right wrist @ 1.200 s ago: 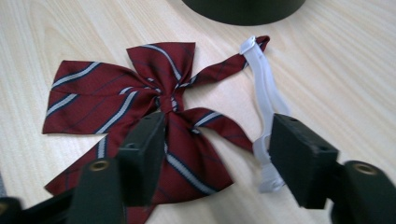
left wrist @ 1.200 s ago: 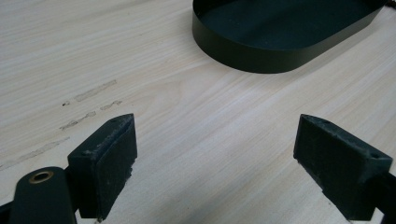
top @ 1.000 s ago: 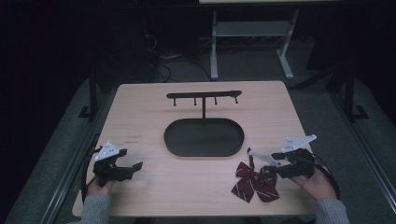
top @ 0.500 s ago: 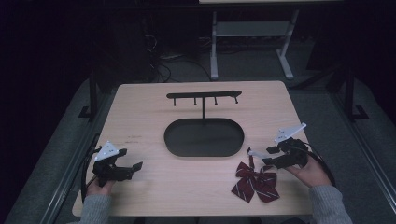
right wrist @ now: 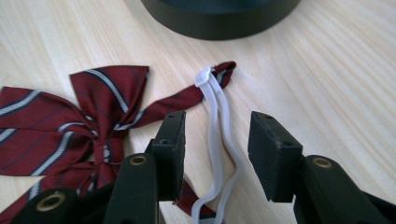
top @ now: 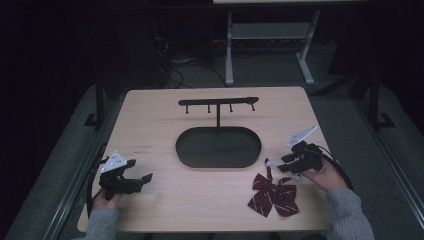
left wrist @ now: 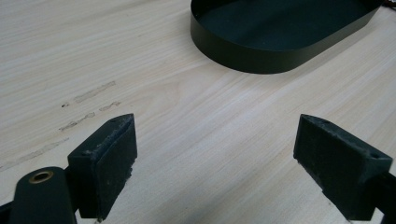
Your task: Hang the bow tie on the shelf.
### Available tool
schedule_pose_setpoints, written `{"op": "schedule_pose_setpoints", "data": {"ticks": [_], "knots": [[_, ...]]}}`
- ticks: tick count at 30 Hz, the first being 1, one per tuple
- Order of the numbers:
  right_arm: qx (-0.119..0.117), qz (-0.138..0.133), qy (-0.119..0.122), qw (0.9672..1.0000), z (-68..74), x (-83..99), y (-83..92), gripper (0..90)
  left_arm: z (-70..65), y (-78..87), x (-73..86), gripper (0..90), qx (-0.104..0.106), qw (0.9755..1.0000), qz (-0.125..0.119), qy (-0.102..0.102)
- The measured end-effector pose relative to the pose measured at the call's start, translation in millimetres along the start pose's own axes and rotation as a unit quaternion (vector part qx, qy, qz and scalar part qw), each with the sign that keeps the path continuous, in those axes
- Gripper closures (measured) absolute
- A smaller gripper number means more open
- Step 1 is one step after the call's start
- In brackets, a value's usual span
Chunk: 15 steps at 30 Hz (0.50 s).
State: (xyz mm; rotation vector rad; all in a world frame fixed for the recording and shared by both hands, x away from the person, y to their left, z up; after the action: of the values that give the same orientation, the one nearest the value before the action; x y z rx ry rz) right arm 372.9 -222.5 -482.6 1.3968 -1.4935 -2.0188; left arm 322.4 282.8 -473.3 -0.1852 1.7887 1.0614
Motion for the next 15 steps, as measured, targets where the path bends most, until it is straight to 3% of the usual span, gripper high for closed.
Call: {"op": "schedule_pose_setpoints", "data": {"ticks": [7,10,15], "knots": [[-0.002,0.021,-0.007,0.9998,-4.5,2.7,-10.4,55.3,-0.5,-0.8,0.5,13.0,0.001,1.0000,0.002,-0.001],[0.006,0.041,-0.004,0.9991,-4.0,4.8,-15.2,58.9,0.3,0.4,0.4,13.0,-0.001,1.0000,0.002,0.001],[0.013,0.054,0.001,0.9985,-2.5,5.8,-17.8,62.7,0.0,0.9,-0.4,13.1,0.000,1.0000,-0.003,-0.002]]}}
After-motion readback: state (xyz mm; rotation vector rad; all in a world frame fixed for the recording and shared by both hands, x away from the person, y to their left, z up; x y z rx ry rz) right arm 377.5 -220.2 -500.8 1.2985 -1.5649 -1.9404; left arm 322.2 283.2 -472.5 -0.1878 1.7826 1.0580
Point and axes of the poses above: each handheld gripper's, and its own axes: y roughly backward along the jaws, x roughly out of its underside, z roughly to its left, the point moved 6 cm from there along -y, roughly forward along the jaws, and after that the axes turned 6 degrees about x, right-handed, at the moved point
